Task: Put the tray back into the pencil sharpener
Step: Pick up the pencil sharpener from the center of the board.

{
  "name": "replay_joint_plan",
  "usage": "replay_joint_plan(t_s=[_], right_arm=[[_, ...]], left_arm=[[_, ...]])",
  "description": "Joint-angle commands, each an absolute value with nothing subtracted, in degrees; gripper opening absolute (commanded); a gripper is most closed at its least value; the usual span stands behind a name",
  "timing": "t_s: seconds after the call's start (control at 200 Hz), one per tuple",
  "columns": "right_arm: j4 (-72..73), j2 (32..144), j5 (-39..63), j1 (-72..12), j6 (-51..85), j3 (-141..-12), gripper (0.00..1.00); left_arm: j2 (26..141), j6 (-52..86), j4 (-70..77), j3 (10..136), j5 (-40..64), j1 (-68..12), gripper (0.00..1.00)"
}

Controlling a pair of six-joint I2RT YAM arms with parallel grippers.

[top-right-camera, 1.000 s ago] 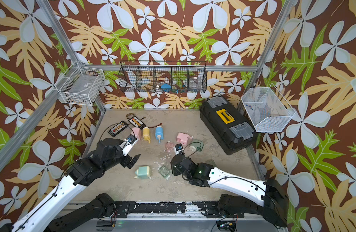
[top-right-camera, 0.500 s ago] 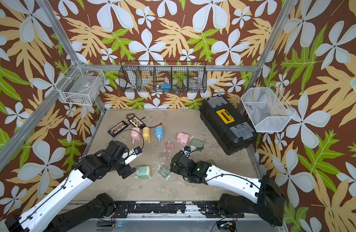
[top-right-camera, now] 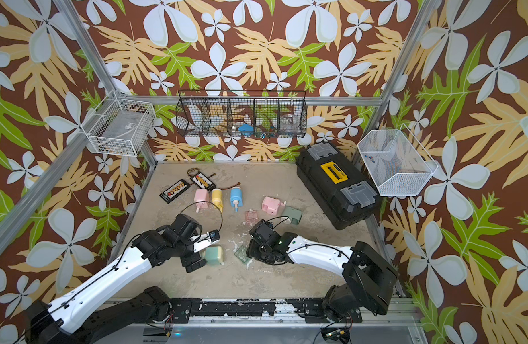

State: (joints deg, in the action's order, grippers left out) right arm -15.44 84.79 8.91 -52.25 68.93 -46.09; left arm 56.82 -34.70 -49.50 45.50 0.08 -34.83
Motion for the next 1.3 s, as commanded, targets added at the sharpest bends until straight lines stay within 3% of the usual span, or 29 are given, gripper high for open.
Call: replay_joint_plan(t_s=[0.0,0.561,1.291], right_arm=[[-13.5,85.9,11.2,-51.7,67.4,-46.3,0.6],[-13.0,85.7,13.2,-49.3,65.9,-44.2,0.59],[-12.5,85.5,14.9,-48.6,64.9,-43.8,0.54]], left_arm=[[57.9,-36.7,-47.3,45.1,1.3,-34.8,1.0],[67.2,-42.1,-41.8,43.0,2.8,-34.8,1.0],[70.0,-41.7,-40.0,41.1,9.8,-34.8,0.68]])
